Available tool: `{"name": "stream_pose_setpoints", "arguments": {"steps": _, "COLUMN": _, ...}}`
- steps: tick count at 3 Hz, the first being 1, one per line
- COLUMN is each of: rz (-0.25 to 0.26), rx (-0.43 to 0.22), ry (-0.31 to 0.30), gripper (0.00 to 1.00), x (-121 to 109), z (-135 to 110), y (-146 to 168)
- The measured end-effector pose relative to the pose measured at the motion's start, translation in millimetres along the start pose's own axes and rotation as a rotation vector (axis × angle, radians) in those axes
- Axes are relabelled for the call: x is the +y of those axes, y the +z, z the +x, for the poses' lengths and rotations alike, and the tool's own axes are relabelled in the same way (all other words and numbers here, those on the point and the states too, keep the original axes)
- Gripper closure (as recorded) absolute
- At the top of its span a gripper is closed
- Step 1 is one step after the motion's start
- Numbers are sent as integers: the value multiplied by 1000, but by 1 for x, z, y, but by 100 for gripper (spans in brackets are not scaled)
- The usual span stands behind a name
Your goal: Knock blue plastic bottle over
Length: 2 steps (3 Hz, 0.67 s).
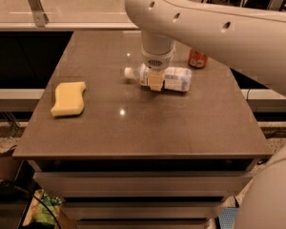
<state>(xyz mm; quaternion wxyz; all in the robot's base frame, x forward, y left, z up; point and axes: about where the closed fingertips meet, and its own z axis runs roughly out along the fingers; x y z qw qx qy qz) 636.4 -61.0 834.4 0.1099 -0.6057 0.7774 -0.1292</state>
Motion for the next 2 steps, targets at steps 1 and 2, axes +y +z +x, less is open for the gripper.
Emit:
{"name": "stream_pose_setpoints", "arguments": {"steps": 1, "rz": 1, "rx": 0, "ry": 1, "gripper": 0, "x": 0, "z": 1, "y": 0}}
{"name": "stream_pose_setpoints", "arguments": {"steps": 2, "rz": 1, "rx": 0, "ry": 1, "gripper": 0, "x": 0, "z": 1, "y": 0}}
